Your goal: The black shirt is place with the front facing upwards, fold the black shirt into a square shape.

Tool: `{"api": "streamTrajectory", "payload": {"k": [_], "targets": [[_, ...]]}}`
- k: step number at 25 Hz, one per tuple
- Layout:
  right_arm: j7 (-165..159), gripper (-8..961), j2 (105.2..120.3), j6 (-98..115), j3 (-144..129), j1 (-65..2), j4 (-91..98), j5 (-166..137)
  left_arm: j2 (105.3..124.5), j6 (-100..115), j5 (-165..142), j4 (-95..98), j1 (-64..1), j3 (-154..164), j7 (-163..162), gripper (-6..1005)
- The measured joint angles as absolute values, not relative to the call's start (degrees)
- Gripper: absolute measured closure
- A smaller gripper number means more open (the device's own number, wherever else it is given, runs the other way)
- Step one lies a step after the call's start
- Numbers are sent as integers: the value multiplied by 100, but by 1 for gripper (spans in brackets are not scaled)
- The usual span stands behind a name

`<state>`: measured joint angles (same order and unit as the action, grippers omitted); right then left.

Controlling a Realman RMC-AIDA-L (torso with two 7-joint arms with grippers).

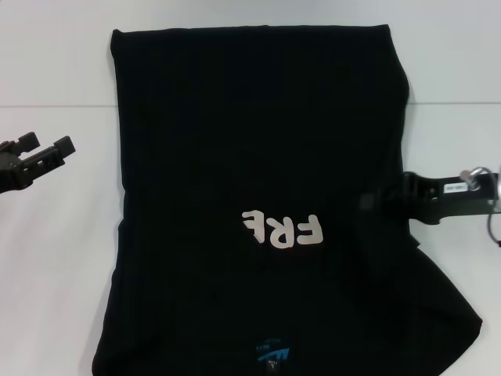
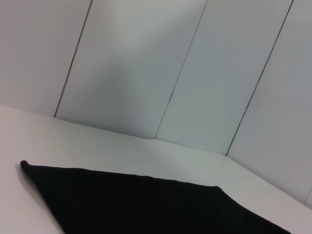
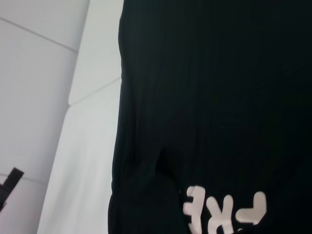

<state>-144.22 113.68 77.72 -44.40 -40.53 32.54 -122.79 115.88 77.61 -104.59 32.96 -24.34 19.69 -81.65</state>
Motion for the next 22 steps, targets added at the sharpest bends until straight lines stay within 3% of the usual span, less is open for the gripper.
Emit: {"api": "streamTrajectory", "payload": {"k": [13,18,21,22], "targets": [[-14436,792,11503,7199,-4790,-4417,2747,-12278,11593,7803,-10459,3296,-2466,1982,-8165,139],[-14383,547,11519,7160,-4785,-4402,2733,-12249,11593,7806,-10459,3295,-2459,1980,-8169,139],[-14337,329,11535,7239,-4752,-4375,2773,-12228,11593,7807,-10459,3296,-2451,1998,-8200,139],[-14308,308,11521,7318,-4735,-4353,2795,-12209,11592,7809,-10462,3296,-2448,2001,-8214,139]]}}
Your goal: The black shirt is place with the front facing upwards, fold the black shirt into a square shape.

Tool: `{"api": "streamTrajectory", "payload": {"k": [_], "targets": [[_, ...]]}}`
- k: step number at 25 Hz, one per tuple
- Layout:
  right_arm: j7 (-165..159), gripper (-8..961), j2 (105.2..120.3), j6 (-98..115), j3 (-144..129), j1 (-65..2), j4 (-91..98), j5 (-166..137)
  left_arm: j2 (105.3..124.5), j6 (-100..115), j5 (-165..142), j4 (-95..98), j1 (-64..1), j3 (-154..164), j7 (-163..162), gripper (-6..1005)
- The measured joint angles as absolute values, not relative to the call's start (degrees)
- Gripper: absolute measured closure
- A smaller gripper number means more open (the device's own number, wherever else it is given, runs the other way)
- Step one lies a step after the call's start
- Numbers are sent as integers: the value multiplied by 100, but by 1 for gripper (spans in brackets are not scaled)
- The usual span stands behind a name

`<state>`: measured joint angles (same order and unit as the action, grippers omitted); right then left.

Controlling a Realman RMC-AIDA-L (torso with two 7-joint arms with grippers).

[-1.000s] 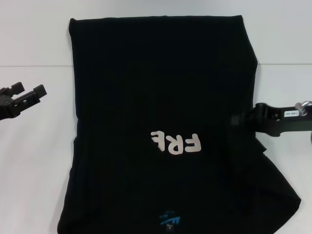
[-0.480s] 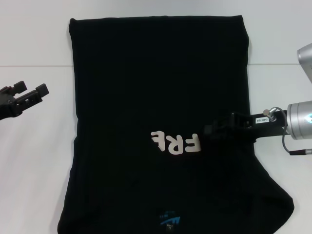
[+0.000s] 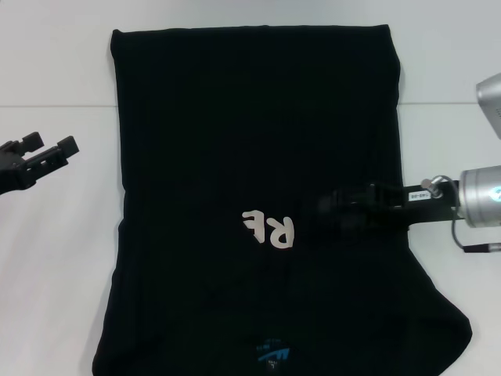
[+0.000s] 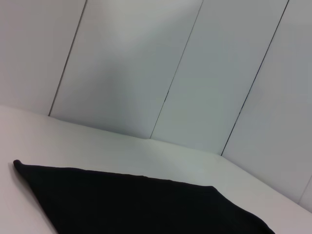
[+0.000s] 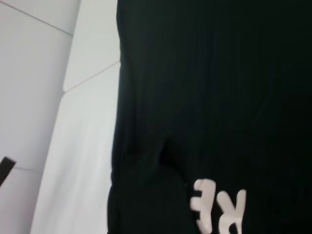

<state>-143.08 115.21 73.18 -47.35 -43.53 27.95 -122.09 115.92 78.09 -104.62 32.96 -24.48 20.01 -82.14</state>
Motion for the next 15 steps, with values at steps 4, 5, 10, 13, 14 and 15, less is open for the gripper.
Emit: {"api": "streamTrajectory", "payload": {"k": [4,5,10,13,14,15], "targets": [[-13998,226,11381,8149,-4376,-4063,3160,-11850,11506,7980,-10517,3386,-2450,2068,-8475,139],[-13963,205,11361,8369,-4282,-3958,3313,-11770,11479,8076,-10521,3422,-2447,2075,-8562,139],[-14382,102,11219,9074,-4176,-3349,4432,-12054,11371,8473,-10527,3633,-2435,2095,-9025,139],[-14651,64,11202,9135,-4156,-3083,4770,-12521,11360,8510,-10584,3660,-2463,2116,-9125,139],[-14710,51,11184,9156,-4148,-3026,4789,-12664,11361,8511,-10622,3660,-2483,2120,-9145,139],[-14752,38,11170,9175,-4143,-2975,4792,-12768,11360,8510,-10659,3661,-2509,2121,-9164,139]]}}
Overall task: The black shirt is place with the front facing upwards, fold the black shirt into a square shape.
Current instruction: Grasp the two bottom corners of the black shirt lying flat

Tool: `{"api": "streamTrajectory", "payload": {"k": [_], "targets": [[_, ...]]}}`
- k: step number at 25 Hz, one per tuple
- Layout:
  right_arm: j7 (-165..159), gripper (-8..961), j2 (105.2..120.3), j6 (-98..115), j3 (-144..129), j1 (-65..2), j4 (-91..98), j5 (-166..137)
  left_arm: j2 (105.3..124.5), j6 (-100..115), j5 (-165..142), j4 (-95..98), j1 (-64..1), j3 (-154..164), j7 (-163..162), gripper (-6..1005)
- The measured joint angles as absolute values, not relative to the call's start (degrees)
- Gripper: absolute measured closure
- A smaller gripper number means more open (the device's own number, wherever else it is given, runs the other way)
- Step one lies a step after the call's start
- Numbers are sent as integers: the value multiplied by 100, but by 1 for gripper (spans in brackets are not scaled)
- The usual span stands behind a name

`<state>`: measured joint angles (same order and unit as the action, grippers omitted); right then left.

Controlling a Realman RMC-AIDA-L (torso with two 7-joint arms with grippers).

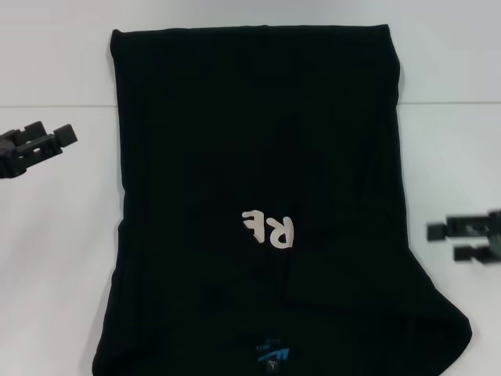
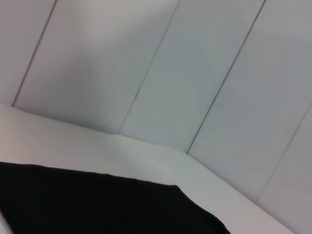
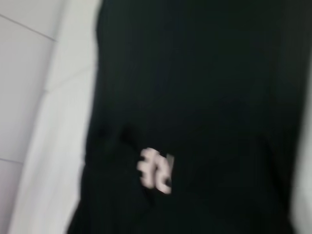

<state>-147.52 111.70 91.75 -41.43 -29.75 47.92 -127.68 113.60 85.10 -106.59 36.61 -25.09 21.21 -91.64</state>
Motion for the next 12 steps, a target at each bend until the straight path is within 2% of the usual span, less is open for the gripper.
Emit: {"api": "streamTrajectory", "payload": {"k": [3,12], "targets": [[-14832,54,11156,9263,-4136,-2871,4758,-13119,11359,8496,-10752,3662,-2603,2128,-9220,139],[-14803,101,11343,9226,-4159,-2805,4744,-13737,11355,8520,-10802,3665,-2717,2127,-9233,139]]}}
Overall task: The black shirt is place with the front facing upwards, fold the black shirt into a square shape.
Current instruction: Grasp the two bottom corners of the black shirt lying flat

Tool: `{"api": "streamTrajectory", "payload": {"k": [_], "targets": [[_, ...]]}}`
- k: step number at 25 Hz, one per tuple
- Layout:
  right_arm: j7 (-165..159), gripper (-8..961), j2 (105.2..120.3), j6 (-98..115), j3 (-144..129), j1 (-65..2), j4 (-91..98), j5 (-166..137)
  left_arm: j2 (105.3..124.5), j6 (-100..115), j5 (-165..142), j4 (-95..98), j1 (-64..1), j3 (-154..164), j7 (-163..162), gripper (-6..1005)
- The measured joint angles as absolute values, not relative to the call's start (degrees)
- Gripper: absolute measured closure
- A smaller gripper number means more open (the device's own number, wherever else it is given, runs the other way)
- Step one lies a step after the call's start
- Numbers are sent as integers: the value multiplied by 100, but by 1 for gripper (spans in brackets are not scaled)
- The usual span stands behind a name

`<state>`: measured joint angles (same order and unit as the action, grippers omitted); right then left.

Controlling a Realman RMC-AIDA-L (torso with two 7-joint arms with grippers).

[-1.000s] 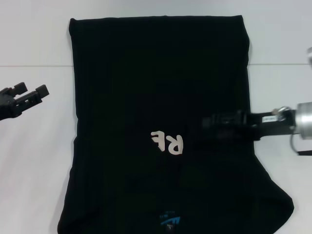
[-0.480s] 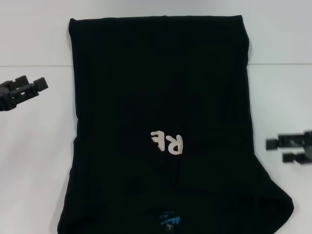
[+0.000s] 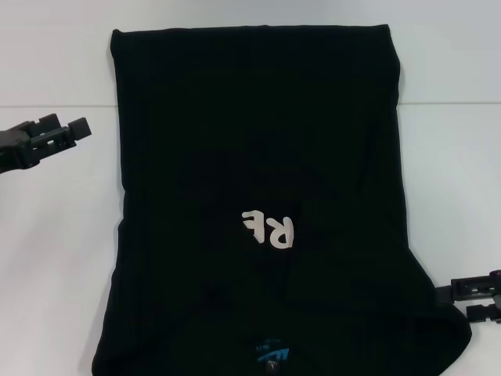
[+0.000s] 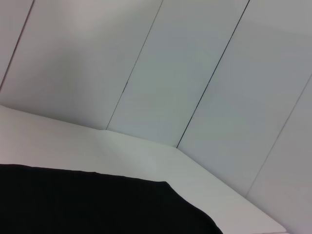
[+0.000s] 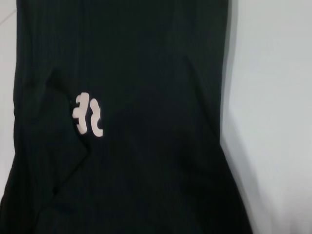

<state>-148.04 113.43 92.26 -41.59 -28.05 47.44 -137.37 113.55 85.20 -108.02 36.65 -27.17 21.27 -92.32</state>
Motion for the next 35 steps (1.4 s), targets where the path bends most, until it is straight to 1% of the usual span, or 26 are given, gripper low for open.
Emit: {"api": "streamTrajectory", "payload": {"k": [9,18,24,29,32,35], "targets": [[-14806,149,11441,9247,-4207,-2875,4636,-13918,11355,8525,-10783,3674,-2649,2073,-9229,139],[-14809,196,11436,9228,-4217,-2920,4484,-13971,11355,8526,-10770,3674,-2642,2064,-9212,139],[-14755,343,11392,9261,-4199,-2961,4455,-14159,11354,8512,-10766,3681,-2645,2054,-9214,139],[-14724,598,11349,9244,-4151,-2962,4455,-14141,11345,8532,-10761,3752,-2640,2005,-9239,139],[-14704,835,11347,9246,-4148,-2962,4455,-14136,11350,8543,-10760,3753,-2638,1987,-9244,139],[-14672,854,11353,9253,-4148,-2962,4456,-14123,11352,8549,-10758,3753,-2637,1986,-9249,139]]}}
